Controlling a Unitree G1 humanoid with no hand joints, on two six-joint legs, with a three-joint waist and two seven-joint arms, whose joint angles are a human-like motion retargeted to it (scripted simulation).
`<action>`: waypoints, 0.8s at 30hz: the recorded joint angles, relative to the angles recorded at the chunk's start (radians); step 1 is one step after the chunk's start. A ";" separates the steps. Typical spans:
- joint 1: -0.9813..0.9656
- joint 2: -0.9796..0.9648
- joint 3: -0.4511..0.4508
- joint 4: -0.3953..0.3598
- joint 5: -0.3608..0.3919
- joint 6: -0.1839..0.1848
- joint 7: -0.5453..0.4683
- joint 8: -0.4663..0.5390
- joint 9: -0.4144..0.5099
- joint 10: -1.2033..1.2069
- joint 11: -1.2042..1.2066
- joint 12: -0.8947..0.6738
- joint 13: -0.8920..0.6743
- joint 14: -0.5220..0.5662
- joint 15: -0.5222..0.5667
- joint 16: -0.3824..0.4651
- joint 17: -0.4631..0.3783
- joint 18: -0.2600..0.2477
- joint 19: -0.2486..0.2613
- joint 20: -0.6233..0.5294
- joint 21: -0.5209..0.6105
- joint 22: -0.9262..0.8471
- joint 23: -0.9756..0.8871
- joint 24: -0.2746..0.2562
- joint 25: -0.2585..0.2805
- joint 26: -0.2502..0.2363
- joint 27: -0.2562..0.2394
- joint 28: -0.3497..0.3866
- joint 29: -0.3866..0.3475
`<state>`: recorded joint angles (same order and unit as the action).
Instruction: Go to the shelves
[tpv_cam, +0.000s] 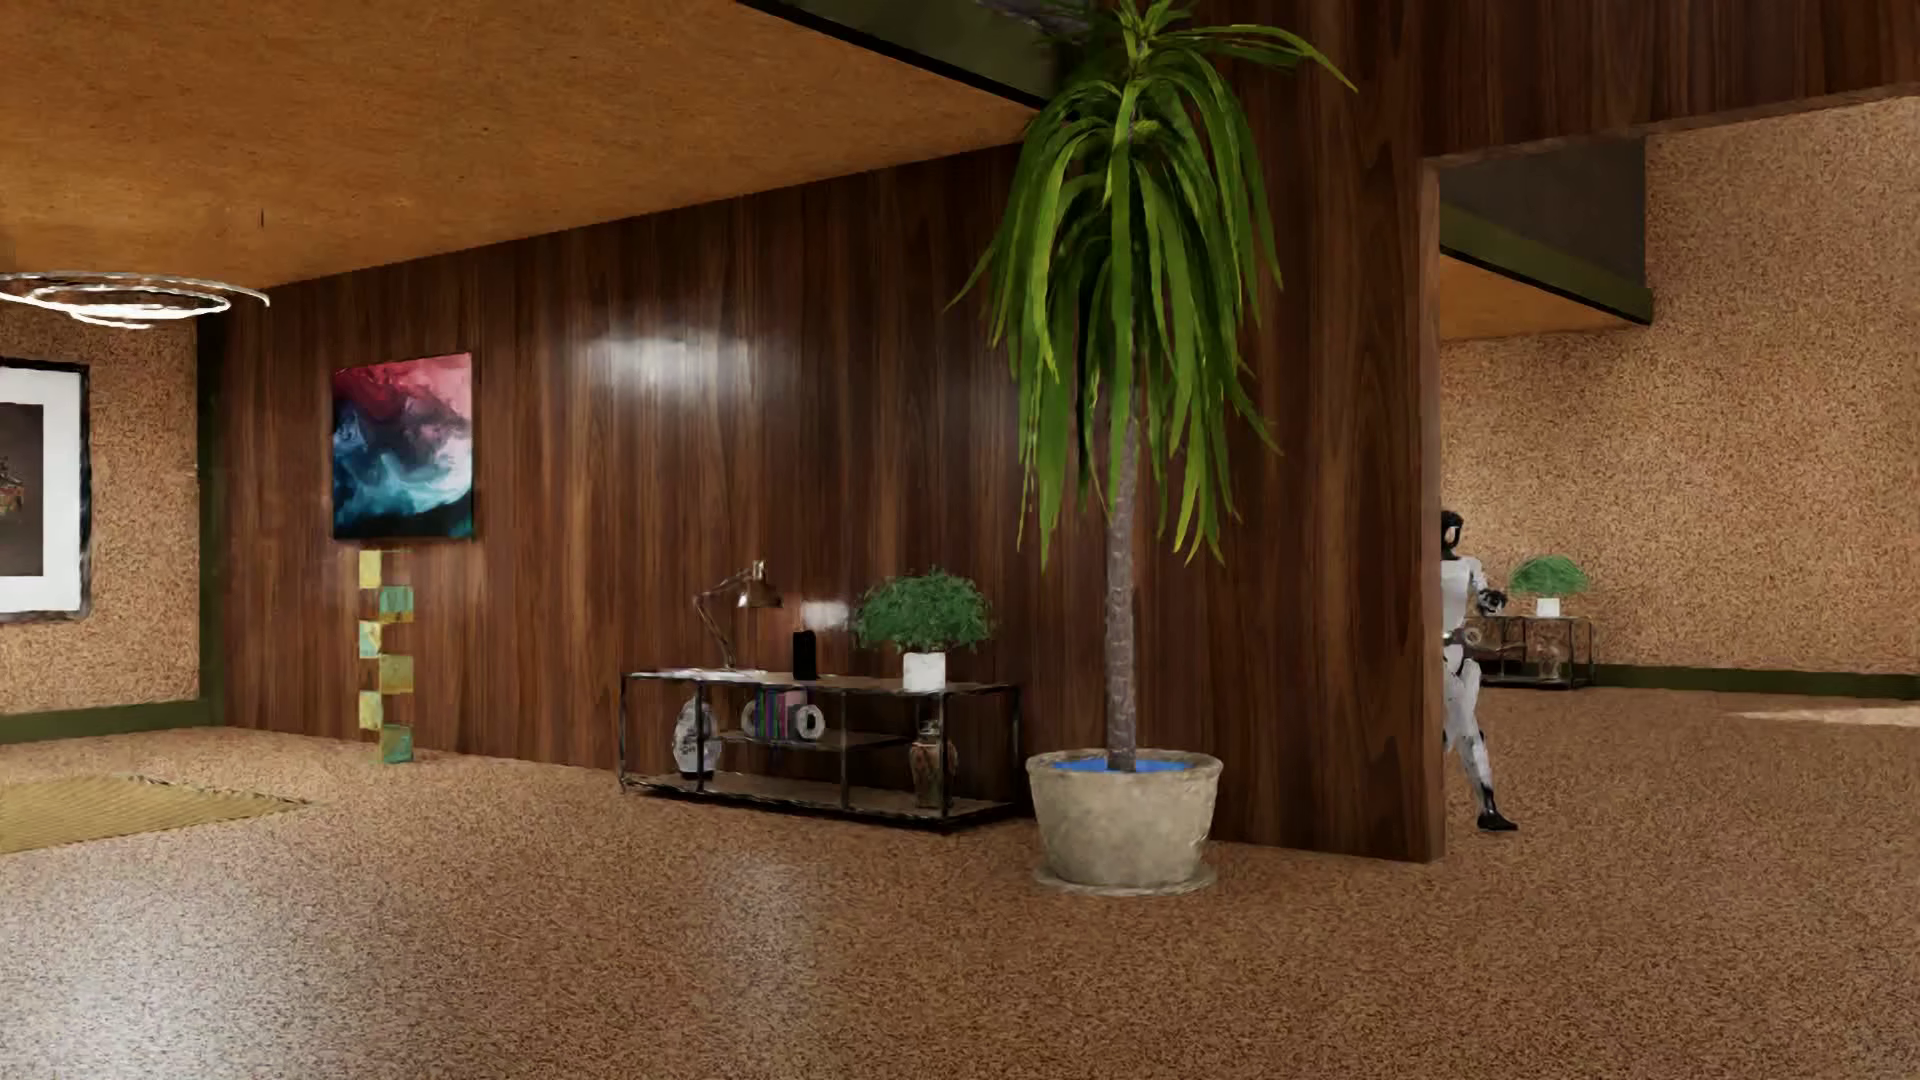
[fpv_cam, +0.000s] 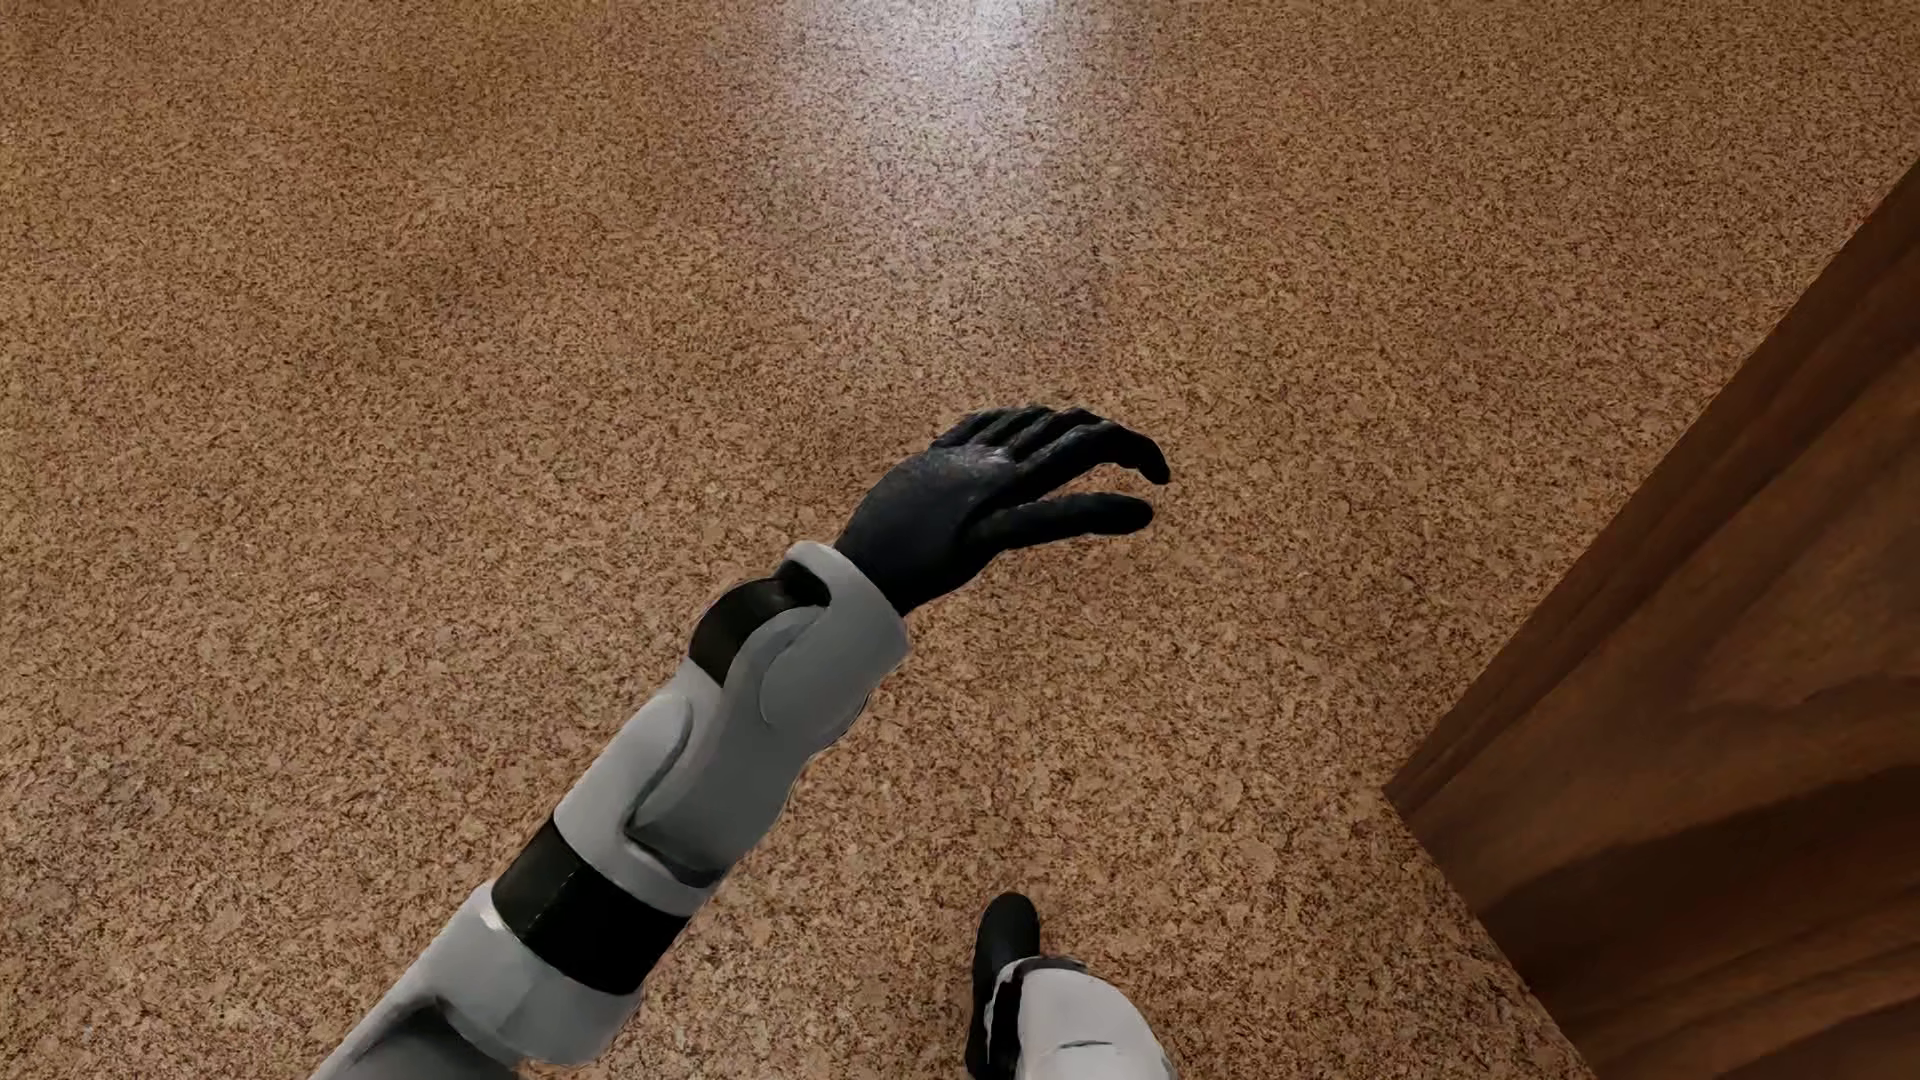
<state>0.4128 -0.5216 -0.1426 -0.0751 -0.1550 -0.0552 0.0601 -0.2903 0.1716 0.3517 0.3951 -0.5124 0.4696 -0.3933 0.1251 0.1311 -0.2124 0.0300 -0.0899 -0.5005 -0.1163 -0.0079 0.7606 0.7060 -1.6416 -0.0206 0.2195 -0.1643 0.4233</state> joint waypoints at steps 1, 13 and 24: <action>0.004 0.011 -0.004 0.033 0.019 0.019 0.029 -0.011 0.002 0.084 0.076 0.064 -0.023 0.109 0.013 0.010 -0.015 0.004 -0.034 0.023 0.060 -0.018 0.018 -0.010 -0.128 0.013 -0.036 0.018 0.001; -0.939 0.646 0.156 0.328 0.366 0.149 0.070 0.234 -0.032 0.532 -0.090 0.940 -0.672 0.378 -0.368 0.027 0.182 0.045 -0.058 0.508 0.311 0.842 -0.157 0.245 0.126 0.390 -0.177 0.079 -0.310; -0.841 0.702 0.214 0.097 0.149 0.066 0.197 0.137 -0.055 0.301 0.605 1.079 -0.491 0.257 0.045 -0.115 0.098 0.131 0.189 0.682 0.329 0.721 -0.027 0.165 0.464 0.303 0.101 0.097 -0.329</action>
<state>-0.4285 0.1799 0.0712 0.0218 -0.0060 0.0105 0.2570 -0.1529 0.1161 0.6528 0.9999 0.5664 -0.0214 -0.1368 0.1698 0.0162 -0.1141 0.1611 0.0988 0.1812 0.2128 0.7133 0.7336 0.8713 -1.1771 0.2827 0.3207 -0.0677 0.0938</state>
